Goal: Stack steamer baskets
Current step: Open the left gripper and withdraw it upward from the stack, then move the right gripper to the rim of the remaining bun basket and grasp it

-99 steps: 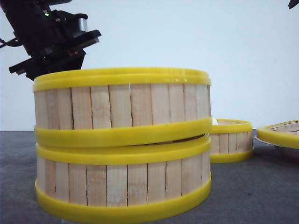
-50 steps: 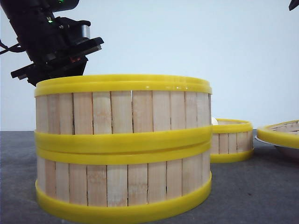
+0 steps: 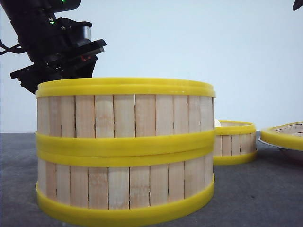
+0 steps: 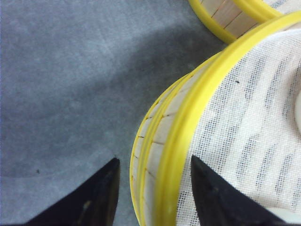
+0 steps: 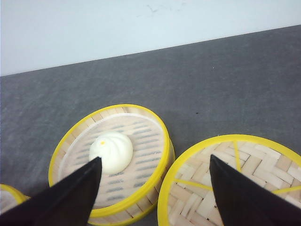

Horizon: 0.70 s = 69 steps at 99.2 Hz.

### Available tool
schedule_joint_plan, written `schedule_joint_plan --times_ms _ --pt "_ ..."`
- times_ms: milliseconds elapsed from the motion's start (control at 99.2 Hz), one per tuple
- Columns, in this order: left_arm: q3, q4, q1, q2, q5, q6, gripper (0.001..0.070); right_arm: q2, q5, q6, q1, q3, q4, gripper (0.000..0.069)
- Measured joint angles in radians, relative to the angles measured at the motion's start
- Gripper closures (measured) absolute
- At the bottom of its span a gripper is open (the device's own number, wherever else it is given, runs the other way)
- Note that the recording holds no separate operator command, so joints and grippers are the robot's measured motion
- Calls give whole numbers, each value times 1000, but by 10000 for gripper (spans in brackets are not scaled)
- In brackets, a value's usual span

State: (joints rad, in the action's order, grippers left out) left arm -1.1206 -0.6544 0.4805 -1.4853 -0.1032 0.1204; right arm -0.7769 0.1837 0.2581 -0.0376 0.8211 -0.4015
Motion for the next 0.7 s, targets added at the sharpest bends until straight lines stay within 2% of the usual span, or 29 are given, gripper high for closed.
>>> schedule_joint_plan --times_ms 111,232,474,696 --pt "0 24 -16 30 5 2 427 -7 5 0 0 0 1 243" --pt "0 89 -36 143 22 4 427 -50 40 0 0 0 2 276" --pt "6 186 -74 377 54 9 427 -246 80 0 -12 108 -11 285" --pt "195 306 -72 562 56 35 427 -495 103 -39 -38 309 -95 285"
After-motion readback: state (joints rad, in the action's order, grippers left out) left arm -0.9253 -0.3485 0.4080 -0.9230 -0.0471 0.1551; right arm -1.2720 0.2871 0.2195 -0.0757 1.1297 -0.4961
